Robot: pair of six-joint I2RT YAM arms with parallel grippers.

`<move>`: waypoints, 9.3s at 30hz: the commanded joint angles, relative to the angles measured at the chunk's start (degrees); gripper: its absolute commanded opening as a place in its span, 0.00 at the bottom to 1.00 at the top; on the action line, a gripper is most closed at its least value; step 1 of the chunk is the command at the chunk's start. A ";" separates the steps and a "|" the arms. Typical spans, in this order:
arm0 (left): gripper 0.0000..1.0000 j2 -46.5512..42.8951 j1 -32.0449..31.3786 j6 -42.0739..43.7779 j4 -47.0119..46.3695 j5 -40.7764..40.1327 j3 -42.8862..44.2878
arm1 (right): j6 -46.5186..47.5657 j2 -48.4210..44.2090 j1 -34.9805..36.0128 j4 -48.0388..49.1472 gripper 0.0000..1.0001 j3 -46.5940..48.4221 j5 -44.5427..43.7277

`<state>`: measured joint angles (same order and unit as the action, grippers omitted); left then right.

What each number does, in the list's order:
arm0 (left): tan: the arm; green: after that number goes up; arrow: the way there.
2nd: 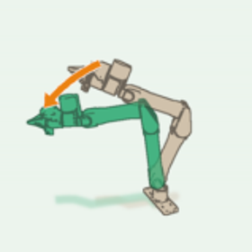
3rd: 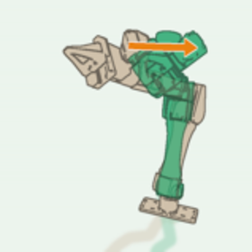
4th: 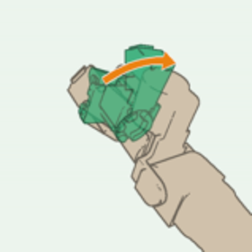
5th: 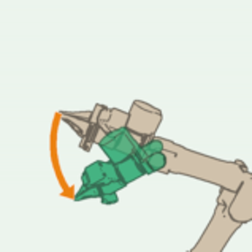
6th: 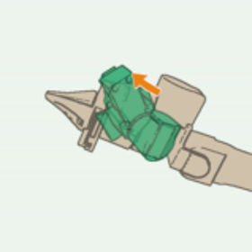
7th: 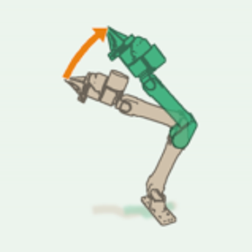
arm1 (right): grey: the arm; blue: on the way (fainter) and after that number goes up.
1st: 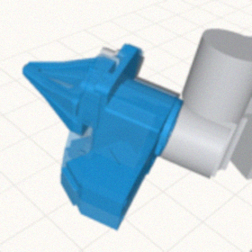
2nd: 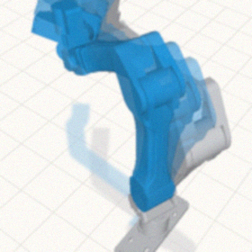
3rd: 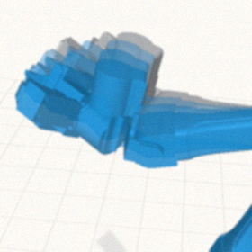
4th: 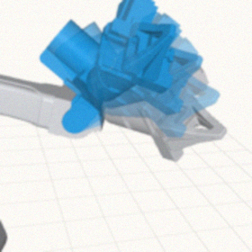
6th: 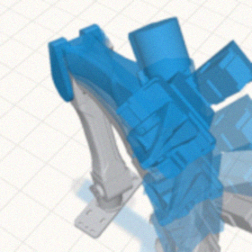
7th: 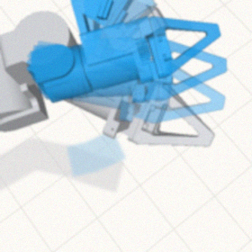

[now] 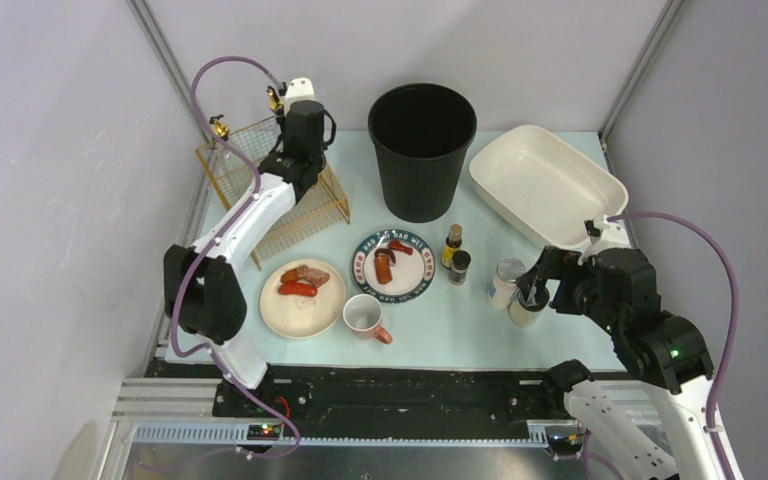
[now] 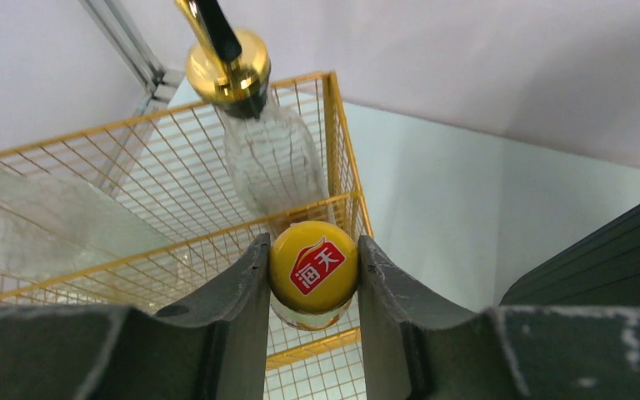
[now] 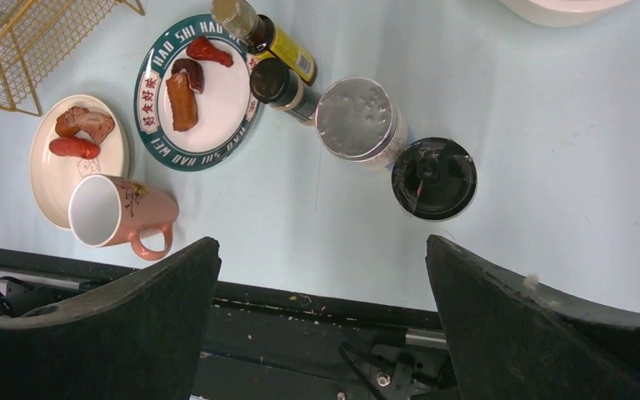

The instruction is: Clear the kitchen counter

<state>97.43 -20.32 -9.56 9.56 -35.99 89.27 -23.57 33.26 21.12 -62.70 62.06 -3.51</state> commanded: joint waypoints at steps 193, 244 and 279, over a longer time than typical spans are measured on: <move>0.98 -61.13 -33.82 -0.84 -6.55 39.02 -45.40 | 2.02 60.76 34.14 -9.88 0.10 64.74 19.40; 0.30 -53.21 -35.70 1.02 -7.83 25.10 -40.89 | -0.03 36.00 16.00 -1.95 0.79 46.38 16.57; 0.00 -37.04 -8.32 9.43 -28.99 -0.13 -34.46 | 3.51 14.03 14.84 1.74 0.80 20.59 13.67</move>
<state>59.29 -31.42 -4.12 -6.92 -32.91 54.52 -21.23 48.95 36.12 -63.46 83.50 9.47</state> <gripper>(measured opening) 0.618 0.798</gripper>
